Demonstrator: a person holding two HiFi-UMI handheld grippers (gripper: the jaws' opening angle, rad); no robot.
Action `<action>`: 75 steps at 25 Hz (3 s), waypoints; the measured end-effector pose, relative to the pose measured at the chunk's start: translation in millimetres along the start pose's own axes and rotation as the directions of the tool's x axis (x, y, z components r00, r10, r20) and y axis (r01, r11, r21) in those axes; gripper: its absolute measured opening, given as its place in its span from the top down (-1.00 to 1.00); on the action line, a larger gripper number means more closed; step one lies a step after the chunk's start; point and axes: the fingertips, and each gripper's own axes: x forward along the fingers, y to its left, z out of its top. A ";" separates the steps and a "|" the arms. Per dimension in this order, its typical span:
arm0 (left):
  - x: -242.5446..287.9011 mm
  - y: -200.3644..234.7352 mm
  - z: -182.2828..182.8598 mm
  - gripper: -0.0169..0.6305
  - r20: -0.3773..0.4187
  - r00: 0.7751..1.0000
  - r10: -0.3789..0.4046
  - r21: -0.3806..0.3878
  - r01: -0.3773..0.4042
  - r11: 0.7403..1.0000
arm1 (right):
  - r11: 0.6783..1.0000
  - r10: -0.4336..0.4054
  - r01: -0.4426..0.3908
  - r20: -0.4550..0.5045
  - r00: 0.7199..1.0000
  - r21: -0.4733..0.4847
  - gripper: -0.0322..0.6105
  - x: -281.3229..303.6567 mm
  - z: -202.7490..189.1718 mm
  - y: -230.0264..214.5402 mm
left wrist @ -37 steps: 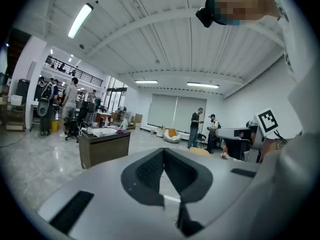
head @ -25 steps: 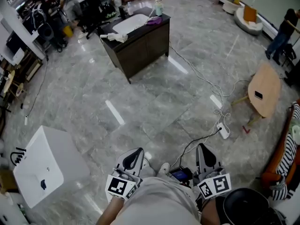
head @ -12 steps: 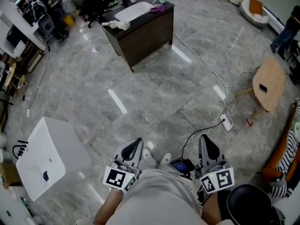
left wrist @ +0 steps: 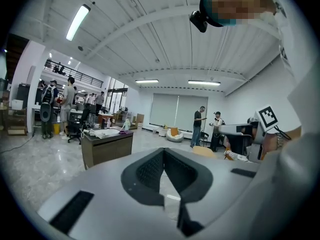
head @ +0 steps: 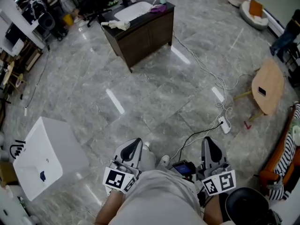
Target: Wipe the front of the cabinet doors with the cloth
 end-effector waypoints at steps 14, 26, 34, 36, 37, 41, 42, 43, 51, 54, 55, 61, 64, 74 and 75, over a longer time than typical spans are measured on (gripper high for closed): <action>145.3 136.8 48.1 0.93 0.021 0.996 -0.091 0.014 0.091 0.996 | 0.909 -0.127 0.100 -0.040 0.991 -0.405 0.82 182.7 41.9 -25.5; 255.5 237.0 109.8 0.93 0.076 0.979 -0.190 -0.007 0.191 0.982 | 0.926 0.038 -0.066 -0.081 0.996 -0.372 0.82 342.2 68.3 -3.4; 316.8 271.5 120.8 0.93 0.056 0.994 -0.096 0.004 0.096 0.995 | 0.961 0.064 -0.084 -0.082 0.995 -0.263 0.82 416.6 73.9 -60.0; 338.2 273.7 124.2 0.93 0.042 0.997 -0.065 0.023 0.064 0.998 | 0.972 0.082 -0.099 -0.086 0.993 -0.214 0.82 436.9 76.0 -84.5; 351.0 273.4 125.6 0.93 0.031 0.998 -0.049 0.036 0.048 0.998 | 0.976 0.101 -0.115 -0.084 0.991 -0.183 0.82 446.6 77.3 -98.0; 409.5 273.3 140.7 0.93 0.014 0.999 0.039 0.037 -0.040 0.999 | 0.983 0.183 -0.184 -0.057 0.981 -0.006 0.82 489.1 91.2 -158.3; 424.9 274.1 147.1 0.93 0.023 0.997 0.068 0.031 -0.069 0.997 | 0.980 0.199 -0.198 -0.051 0.979 0.016 0.82 500.9 97.0 -172.9; 440.4 274.6 151.9 0.93 0.027 0.995 0.094 0.032 -0.095 0.995 | 0.977 0.211 -0.210 -0.051 0.976 0.019 0.82 512.2 101.5 -186.8; 539.1 265.4 173.9 0.93 0.029 0.981 0.191 0.030 -0.192 0.981 | 0.940 0.335 -0.341 -0.118 0.935 -0.029 0.82 589.4 111.6 -266.0; 560.7 270.3 172.2 0.93 0.006 0.980 0.197 0.041 -0.197 0.979 | 0.918 0.378 -0.389 -0.122 0.918 -0.083 0.82 614.6 119.7 -273.6; 567.7 273.9 171.0 0.93 0.001 0.980 0.200 0.037 -0.200 0.979 | 0.914 0.380 -0.393 -0.129 0.916 -0.100 0.82 622.1 120.2 -276.8; 616.4 308.1 175.7 0.93 0.007 0.983 0.183 -0.003 -0.183 0.983 | 0.922 0.375 -0.385 -0.170 0.911 -0.031 0.82 678.2 105.3 -294.5; 642.3 336.3 173.4 0.93 0.010 0.985 0.175 -0.017 -0.174 0.985 | 0.928 0.360 -0.372 -0.205 0.910 -0.019 0.82 714.7 93.7 -297.9; 744.2 453.5 217.1 0.93 0.047 0.991 0.123 -0.007 -0.123 0.992 | 0.944 0.315 -0.327 -0.193 0.929 -0.036 0.82 854.4 135.9 -318.2; 753.9 462.5 223.8 0.93 0.052 0.992 0.113 -0.004 -0.113 0.994 | 0.947 0.301 -0.317 -0.193 0.934 -0.055 0.82 865.6 138.2 -320.5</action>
